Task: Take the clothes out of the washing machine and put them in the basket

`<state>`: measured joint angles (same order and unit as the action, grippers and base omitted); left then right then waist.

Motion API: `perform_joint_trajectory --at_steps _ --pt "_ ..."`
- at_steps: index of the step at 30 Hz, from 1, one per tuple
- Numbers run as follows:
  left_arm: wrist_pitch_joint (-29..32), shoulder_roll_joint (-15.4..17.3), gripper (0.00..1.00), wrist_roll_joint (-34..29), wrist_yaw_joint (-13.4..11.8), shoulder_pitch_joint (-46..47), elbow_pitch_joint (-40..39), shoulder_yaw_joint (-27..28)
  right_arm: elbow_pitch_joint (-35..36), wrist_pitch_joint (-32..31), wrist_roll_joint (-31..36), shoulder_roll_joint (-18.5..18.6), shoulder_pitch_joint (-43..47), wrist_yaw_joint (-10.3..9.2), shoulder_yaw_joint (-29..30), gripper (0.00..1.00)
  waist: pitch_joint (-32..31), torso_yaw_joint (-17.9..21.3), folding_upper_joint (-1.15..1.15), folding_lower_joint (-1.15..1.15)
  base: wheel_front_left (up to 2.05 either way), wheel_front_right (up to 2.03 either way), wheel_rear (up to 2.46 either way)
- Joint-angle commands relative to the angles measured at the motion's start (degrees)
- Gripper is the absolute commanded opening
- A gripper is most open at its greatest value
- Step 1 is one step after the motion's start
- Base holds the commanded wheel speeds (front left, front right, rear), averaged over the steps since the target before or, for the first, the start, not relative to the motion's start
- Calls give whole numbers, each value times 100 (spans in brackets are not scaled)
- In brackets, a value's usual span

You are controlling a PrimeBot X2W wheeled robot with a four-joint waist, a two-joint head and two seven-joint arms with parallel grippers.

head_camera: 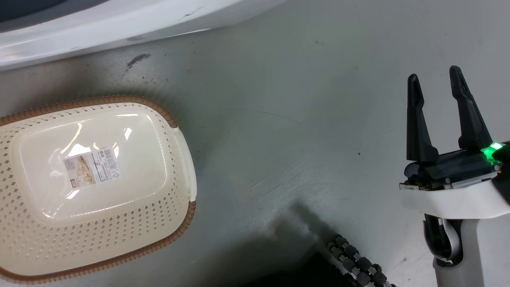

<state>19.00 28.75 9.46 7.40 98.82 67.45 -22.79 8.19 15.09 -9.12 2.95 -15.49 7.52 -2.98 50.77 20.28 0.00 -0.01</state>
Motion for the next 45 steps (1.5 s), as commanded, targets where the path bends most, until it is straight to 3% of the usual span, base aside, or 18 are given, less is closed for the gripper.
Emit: perform_joint_trajectory --at_steps 1,6,7,8,9,16,25,29,45 --pt "18 55 100 73 -2 5 42 -73 28 12 -61 -13 -105 -6 5 100 19 4 0 1 0 0 0" --pt "-17 80 100 251 -2 -51 110 -253 30 12 -52 -13 -112 -6 20 100 20 -4 0 1 0 0 0" --pt "-15 73 74 271 -2 -72 113 -306 32 12 -46 -13 -108 -6 22 100 16 -11 0 1 0 0 0" --pt "-66 74 15 312 -2 -84 87 -340 33 12 -37 -13 -106 -6 17 100 14 -18 0 1 0 0 0" --pt "-117 93 0 348 -2 -82 70 -369 35 12 -29 -13 -109 -6 9 100 12 -22 0 1 0 0 0" --pt "-445 102 0 535 -2 -124 58 -588 35 12 31 -13 -102 -6 17 100 -82 -74 0 1 0 0 0" --pt "-1417 -105 0 737 -1 -584 202 -639 -53 12 210 -11 -42 -6 -37 100 -540 -322 0 1 0 0 0" --pt "-1987 -330 0 890 -1 -981 266 -635 -136 12 360 -12 74 -6 33 100 -989 -566 0 1 0 0 0" --pt "-3006 -800 0 1715 -1 -2590 44 -931 -436 11 717 -10 603 -6 114 100 -2298 -1073 0 1 0 0 0"
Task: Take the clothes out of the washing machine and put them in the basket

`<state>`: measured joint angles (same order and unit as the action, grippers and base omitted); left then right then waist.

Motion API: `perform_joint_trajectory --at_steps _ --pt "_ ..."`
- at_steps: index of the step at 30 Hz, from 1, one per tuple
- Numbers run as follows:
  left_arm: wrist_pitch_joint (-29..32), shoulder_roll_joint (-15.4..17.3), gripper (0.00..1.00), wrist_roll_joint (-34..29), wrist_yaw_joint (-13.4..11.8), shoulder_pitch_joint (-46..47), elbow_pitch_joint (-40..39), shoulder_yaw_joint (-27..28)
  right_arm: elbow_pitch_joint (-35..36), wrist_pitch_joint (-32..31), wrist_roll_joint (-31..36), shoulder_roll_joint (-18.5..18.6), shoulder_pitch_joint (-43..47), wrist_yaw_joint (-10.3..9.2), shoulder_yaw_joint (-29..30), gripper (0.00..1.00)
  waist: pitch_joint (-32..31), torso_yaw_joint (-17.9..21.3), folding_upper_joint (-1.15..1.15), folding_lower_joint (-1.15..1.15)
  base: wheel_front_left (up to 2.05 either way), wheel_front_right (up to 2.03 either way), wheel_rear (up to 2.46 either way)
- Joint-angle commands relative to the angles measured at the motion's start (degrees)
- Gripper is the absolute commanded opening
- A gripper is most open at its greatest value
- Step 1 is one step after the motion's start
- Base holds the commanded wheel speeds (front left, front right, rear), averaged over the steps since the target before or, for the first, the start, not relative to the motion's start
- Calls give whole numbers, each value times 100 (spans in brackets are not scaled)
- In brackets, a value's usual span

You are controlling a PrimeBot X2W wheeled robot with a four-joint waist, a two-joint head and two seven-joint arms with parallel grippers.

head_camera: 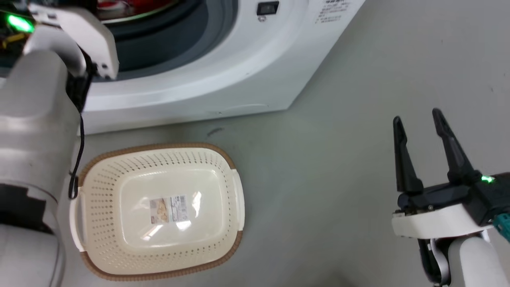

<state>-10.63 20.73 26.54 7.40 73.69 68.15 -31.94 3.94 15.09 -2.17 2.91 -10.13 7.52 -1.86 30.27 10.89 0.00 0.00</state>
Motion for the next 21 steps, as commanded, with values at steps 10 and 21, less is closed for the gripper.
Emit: perform_joint_trajectory --at_steps 10,21 --pt "-440 -118 0 395 -1 -1287 -648 -147 -138 12 170 -6 482 -6 25 100 -1108 -407 0 0 0 0 0" --pt "-464 15 0 252 -300 -2855 -2511 136 -207 12 297 -5 933 -6 52 100 -1875 -673 0 0 0 0 0"
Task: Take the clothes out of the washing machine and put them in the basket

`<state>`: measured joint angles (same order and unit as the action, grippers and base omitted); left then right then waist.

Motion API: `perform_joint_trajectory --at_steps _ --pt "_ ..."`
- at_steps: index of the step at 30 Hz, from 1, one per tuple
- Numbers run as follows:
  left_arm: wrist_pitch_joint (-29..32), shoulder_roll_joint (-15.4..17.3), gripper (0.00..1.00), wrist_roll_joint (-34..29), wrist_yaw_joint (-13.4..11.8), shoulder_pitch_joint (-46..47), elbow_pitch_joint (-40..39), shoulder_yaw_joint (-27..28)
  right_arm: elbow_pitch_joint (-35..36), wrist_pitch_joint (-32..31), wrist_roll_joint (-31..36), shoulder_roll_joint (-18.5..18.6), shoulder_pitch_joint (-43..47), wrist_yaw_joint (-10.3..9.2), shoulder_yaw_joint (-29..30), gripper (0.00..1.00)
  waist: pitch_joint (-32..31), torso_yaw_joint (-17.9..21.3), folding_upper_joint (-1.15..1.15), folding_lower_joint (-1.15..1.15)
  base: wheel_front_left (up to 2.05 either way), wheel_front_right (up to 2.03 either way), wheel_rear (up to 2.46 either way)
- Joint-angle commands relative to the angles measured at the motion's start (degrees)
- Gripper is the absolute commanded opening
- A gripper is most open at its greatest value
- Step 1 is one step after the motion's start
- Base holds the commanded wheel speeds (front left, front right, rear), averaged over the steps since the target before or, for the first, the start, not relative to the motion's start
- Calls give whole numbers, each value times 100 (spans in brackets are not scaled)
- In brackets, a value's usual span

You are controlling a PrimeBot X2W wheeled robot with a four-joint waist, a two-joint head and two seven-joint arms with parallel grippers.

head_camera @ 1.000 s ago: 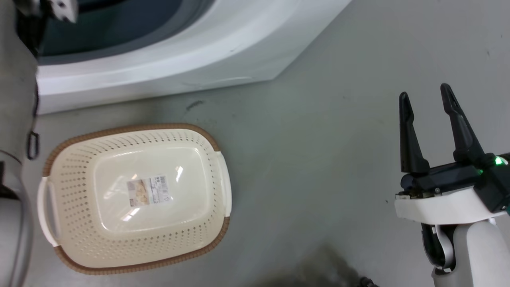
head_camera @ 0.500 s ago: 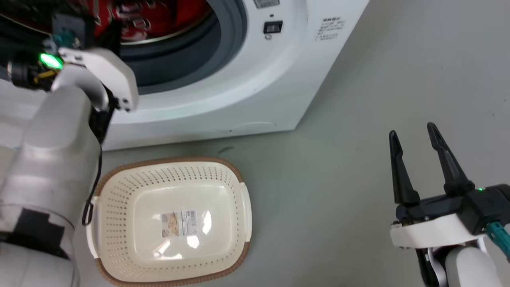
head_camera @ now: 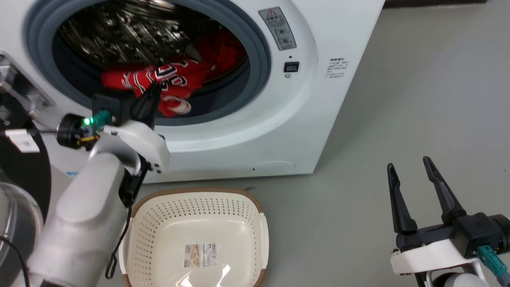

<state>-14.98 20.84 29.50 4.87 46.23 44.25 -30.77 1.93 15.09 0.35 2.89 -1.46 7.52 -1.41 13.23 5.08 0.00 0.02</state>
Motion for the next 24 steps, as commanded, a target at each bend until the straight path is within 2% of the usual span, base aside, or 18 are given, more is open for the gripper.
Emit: perform_joint_trajectory --at_steps 1,12,24 --pt "-29 22 0 -51 -97 -254 -314 56 -8 12 41 -4 103 -6 1 100 -230 -108 0 -2 0 0 0" --pt "59 433 0 -14 -560 -1628 -2339 197 44 12 -5 -5 485 -6 -32 100 -820 -200 0 -2 0 0 0" --pt "587 1013 0 -67 -1253 -2641 -4610 328 55 12 -61 -5 760 -6 -100 100 -1158 -233 0 -2 0 0 0"
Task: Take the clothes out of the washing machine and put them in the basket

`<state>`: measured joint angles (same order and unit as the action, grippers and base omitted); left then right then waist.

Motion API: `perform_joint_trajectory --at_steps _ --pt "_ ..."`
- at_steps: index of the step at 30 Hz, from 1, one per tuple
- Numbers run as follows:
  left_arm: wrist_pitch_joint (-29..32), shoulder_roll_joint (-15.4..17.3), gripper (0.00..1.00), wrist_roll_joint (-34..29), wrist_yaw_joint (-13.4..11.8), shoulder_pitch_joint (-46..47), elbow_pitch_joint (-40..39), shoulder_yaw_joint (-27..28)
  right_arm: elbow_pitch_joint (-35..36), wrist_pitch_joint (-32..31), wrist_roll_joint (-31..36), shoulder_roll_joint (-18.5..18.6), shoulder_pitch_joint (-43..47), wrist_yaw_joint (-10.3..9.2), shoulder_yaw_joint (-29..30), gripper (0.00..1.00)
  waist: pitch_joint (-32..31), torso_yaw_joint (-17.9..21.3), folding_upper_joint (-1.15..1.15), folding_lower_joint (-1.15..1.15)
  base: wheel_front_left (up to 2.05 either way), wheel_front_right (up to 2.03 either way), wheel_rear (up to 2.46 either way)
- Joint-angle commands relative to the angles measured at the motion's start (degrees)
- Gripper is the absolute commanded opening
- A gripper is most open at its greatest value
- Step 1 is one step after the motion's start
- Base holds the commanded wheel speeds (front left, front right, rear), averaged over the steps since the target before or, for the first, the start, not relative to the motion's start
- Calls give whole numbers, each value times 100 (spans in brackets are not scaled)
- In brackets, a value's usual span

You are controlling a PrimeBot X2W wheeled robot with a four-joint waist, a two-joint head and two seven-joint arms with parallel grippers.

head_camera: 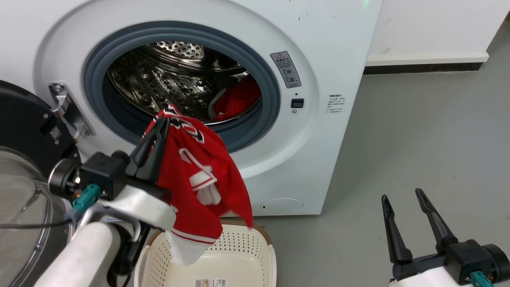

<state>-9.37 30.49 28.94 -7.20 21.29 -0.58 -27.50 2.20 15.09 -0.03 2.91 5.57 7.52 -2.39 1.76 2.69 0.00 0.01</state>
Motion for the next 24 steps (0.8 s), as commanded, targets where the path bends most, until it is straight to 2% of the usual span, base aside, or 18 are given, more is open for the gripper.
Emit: perform_joint_trajectory --at_steps 1,7,12,17,24 --pt "55 84 0 -14 -86 -229 -250 0 33 12 -32 -6 55 -6 -4 100 -19 8 0 -1 0 0 0" --pt "205 211 0 7 -256 -730 -779 -98 68 12 -34 -6 20 -6 14 100 15 13 0 -1 0 0 0" --pt "226 160 0 51 -271 -1016 -774 -254 105 12 -31 -6 -59 -6 -4 100 141 7 0 -1 0 0 0" --pt "177 39 0 50 -130 -1163 -366 -503 203 12 -49 -7 -241 -6 -49 100 412 49 0 -1 0 0 0" --pt "-49 -227 0 153 133 -1058 618 -700 422 12 -85 -7 -549 -6 -89 100 908 128 0 -1 0 0 0"
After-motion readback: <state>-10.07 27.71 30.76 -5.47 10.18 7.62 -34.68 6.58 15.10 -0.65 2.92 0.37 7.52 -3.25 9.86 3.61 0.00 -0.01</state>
